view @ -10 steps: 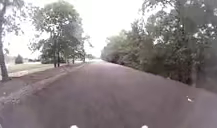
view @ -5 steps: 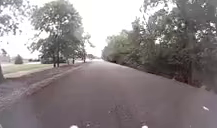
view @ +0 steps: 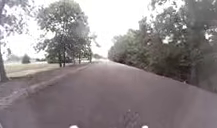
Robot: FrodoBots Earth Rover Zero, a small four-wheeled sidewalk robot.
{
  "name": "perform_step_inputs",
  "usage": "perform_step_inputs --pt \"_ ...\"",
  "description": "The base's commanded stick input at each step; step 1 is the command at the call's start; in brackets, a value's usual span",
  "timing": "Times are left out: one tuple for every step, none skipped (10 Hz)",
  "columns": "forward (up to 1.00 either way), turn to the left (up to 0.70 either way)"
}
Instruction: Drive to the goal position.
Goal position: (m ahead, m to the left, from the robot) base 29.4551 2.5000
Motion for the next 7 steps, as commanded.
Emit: perform_step_inputs --pt "0.7 0.0" --pt "0.7 -0.29" --pt "0.7 -0.35" --pt "0.7 -0.35" --pt "0.7 -0.35" --pt "0.7 -0.35" --pt "0.7 -0.15"
